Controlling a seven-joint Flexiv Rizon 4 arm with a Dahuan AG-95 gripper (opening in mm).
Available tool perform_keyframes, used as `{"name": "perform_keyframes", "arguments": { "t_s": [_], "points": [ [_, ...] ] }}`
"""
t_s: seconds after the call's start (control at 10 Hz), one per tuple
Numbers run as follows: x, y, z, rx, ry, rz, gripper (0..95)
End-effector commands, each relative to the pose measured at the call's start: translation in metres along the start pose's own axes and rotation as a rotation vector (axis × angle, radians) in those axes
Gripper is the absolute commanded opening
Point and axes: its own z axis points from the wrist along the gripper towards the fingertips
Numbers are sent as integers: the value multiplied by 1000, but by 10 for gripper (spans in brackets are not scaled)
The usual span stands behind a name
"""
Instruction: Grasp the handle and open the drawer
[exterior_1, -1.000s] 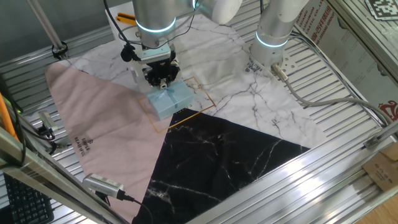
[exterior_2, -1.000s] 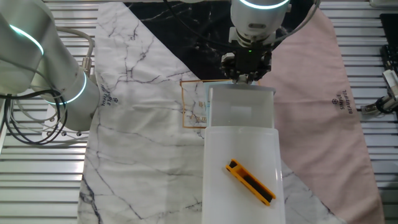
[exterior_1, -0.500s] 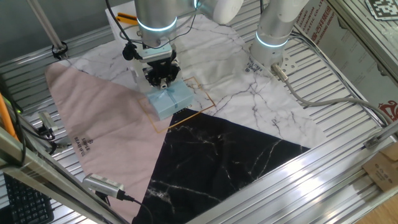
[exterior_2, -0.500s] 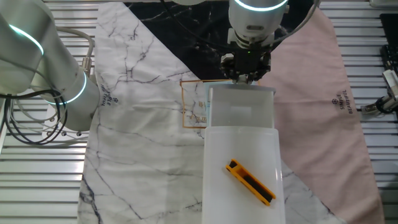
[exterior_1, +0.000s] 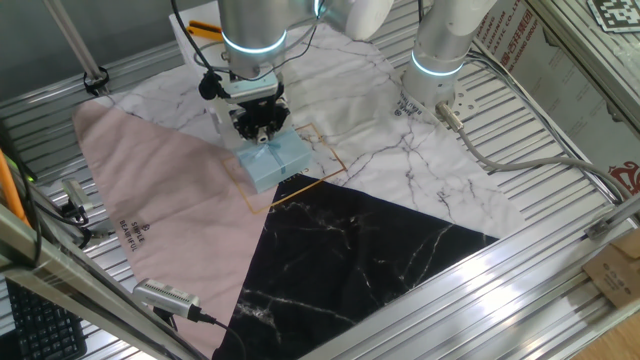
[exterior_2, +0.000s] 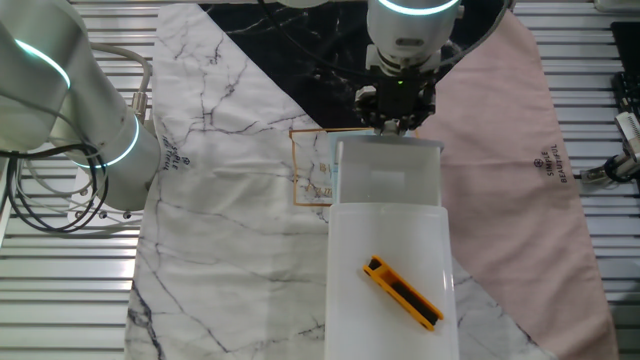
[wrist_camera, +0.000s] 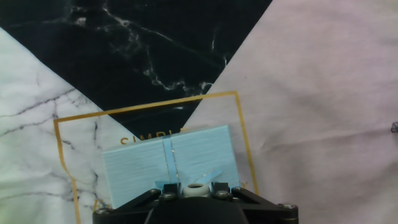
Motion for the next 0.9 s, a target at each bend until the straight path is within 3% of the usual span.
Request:
{"name": "perform_keyframes", "arguments": {
  "t_s": [0.1, 0.5, 0.9],
  "points": [
    [-1, -1, 1, -1, -13, -15, 0],
    [-1, -1, 1, -21, -52, -81, 0],
    [-1, -1, 1, -31, -52, -107, 0]
  ]
}}
